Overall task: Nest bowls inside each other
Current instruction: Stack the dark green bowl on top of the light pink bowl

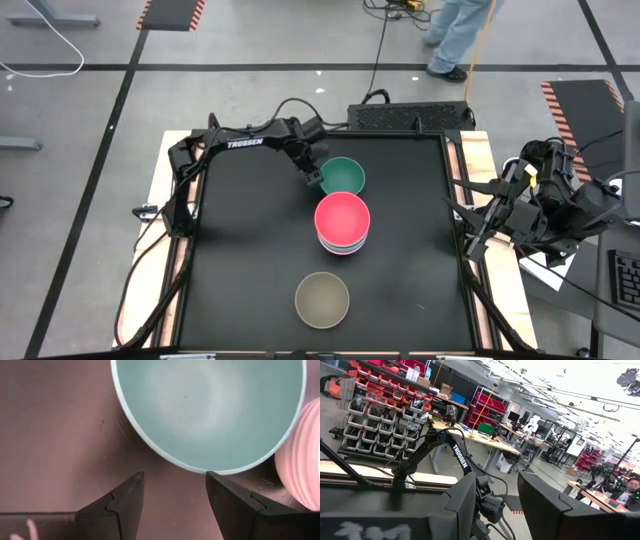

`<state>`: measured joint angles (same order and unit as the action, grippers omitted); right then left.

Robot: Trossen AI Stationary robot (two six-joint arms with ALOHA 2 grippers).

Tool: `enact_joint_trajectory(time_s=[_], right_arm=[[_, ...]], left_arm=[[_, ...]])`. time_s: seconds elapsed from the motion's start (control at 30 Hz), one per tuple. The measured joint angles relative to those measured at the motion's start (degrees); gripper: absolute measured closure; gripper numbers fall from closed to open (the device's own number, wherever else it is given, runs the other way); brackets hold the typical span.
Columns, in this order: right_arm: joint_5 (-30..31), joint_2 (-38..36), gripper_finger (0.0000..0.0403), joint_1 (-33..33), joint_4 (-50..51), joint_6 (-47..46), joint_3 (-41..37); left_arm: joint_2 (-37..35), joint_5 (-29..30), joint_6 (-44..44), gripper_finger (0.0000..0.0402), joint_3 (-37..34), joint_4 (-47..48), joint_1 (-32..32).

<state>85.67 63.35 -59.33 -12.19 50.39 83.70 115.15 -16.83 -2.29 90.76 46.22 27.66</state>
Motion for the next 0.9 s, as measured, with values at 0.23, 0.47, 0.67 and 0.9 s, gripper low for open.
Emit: enact_joint_trajectory(time_s=[0.23, 0.47, 0.67, 0.9], right_arm=[[0.0, 0.0, 0.0261, 0.0, 0.0, -0.2, 0.0], [0.0, 0.0, 0.0261, 0.0, 0.0, -0.2, 0.0], [0.0, 0.0, 0.0261, 0.0, 0.0, -0.2, 0.0], [0.0, 0.0, 0.0261, 0.0, 0.0, -0.2, 0.0]], left_arm=[[0.0, 0.0, 0.1, 0.0188, 0.1, -0.7, 0.0], [0.0, 0.1, 0.5, 0.0188, 0.2, -3.3, 0.0], [0.0, -0.1, -0.1, 0.0188, 0.2, -3.6, 0.2], [0.0, 0.3, -0.1, 0.0195, 0.2, -3.5, 0.9]])
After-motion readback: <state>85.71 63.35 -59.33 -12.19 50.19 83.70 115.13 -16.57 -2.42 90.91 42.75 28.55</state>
